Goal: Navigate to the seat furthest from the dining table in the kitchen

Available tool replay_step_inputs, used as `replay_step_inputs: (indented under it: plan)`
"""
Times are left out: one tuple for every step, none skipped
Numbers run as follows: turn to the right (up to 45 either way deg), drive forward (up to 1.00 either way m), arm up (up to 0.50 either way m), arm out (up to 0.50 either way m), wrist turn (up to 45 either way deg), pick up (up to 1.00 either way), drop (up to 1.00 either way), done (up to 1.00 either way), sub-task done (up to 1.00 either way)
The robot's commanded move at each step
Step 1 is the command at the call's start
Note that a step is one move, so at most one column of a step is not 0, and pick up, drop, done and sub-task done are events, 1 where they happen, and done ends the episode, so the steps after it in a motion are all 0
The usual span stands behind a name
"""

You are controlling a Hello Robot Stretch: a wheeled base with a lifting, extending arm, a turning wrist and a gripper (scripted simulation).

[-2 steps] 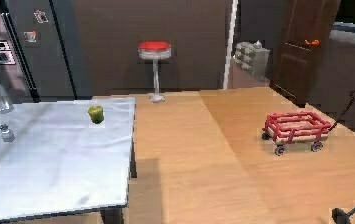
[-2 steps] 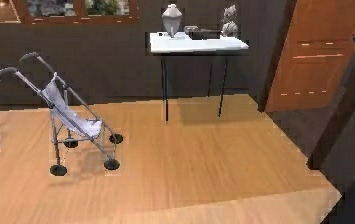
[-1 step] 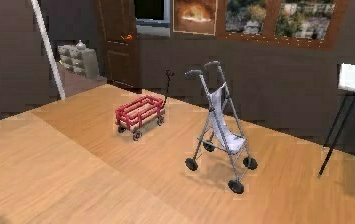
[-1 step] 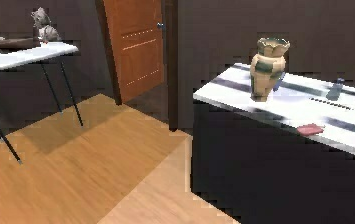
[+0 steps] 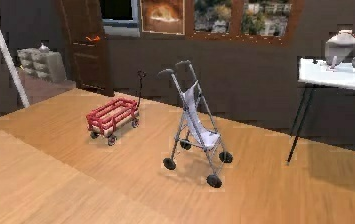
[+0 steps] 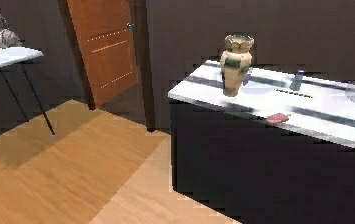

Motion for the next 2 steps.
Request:
replay_step_inputs:
  plan:
    - [0.0,0.65,0.0,0.0,0.0,0.0,0.0,0.0,0.0]
    - [-45.0,0.0,0.0,0.0,0.0,0.0,0.0,0.0,0.0]
